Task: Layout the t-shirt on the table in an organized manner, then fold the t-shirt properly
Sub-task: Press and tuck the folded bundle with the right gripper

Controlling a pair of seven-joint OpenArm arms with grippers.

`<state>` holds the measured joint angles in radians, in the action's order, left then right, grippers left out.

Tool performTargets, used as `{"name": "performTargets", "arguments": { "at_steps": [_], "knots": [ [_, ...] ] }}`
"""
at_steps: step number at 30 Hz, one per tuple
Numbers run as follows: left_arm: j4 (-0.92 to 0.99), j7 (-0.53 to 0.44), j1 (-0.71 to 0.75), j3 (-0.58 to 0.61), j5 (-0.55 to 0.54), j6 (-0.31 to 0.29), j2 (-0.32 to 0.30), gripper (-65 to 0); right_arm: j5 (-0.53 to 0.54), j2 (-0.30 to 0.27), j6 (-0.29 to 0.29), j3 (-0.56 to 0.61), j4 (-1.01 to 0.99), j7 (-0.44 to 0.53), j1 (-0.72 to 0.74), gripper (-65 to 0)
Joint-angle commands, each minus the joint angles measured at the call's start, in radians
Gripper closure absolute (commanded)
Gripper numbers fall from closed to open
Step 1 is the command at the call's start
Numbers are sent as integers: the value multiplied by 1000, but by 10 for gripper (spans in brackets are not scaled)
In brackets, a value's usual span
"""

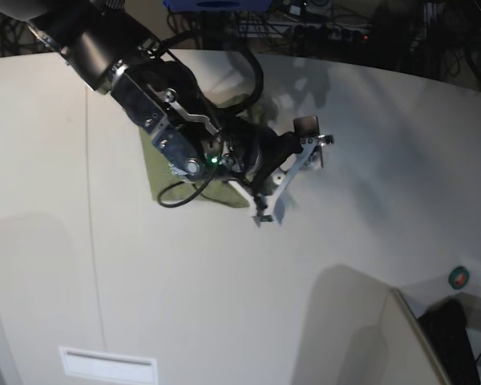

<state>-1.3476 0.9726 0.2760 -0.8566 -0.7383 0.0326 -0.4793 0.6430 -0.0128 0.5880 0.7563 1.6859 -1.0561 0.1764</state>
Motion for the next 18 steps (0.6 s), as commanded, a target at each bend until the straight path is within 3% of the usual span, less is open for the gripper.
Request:
{"name": "performTargets", "arguments": {
  "at_steps": [1,2,4,6,7,10,12,18],
  "knots": [
    [-13,-14,1,-11,-7,-1,-26,0,-10,-26,62,-34,43,12,18,-426],
    [-10,-14,2,-11,-7,-1,-26,0,-10,-46,109,-50,55,20,18,-407],
    [15,-16,-1,-11,-7,-1,-26,0,-12,-91,110,-67,49,64,22,-300],
    [40,-16,-4,-11,-7,-1,-26,0,-12,-128,110,-65,10,145,35,-122],
    [44,-16,-4,-11,-7,-1,-26,0,-12,-138,110,-59,-19,187,35,0],
    [44,-16,-4,-11,-7,-1,-23,0,-12,-141,110,-54,-120,271,35,0],
    [44,-16,-4,-11,-7,-1,-23,0,-12,-137,110,-53,-171,277,35,0],
    [47,-16,-4,-11,-7,-1,-23,0,-12,-49,110,87,-341,285,78,0]
  ]
}}
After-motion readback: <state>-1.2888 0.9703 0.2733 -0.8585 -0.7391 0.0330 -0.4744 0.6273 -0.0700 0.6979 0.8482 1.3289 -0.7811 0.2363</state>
